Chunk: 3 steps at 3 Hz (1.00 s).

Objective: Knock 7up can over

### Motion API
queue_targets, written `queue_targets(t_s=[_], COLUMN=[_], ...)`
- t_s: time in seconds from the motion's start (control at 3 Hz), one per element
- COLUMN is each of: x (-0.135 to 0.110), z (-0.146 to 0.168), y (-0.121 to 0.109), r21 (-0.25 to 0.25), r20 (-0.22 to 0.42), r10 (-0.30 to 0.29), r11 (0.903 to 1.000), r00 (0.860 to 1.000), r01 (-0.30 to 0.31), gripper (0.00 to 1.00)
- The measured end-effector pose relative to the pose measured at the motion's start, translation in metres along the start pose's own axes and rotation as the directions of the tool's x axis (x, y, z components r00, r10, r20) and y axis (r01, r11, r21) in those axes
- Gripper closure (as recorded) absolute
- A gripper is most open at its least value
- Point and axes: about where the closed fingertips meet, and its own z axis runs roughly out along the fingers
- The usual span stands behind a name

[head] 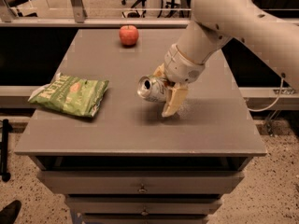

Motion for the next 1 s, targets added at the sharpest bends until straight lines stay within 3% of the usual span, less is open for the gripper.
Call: queue_targets(t_s=[0.33, 1.0], x=[-0.0018, -0.0057], z=[0.0058, 0.0032], y=[0.0021, 0.0061], r21=[-0.031, -0.045], r20=[-0.023, -0.043], r10=[-0.012, -0.025], r11=[0.9995, 0.9987], r00=[1.0, 0.999], r01=[0.012, 0.023], gripper=[0.51, 0.06])
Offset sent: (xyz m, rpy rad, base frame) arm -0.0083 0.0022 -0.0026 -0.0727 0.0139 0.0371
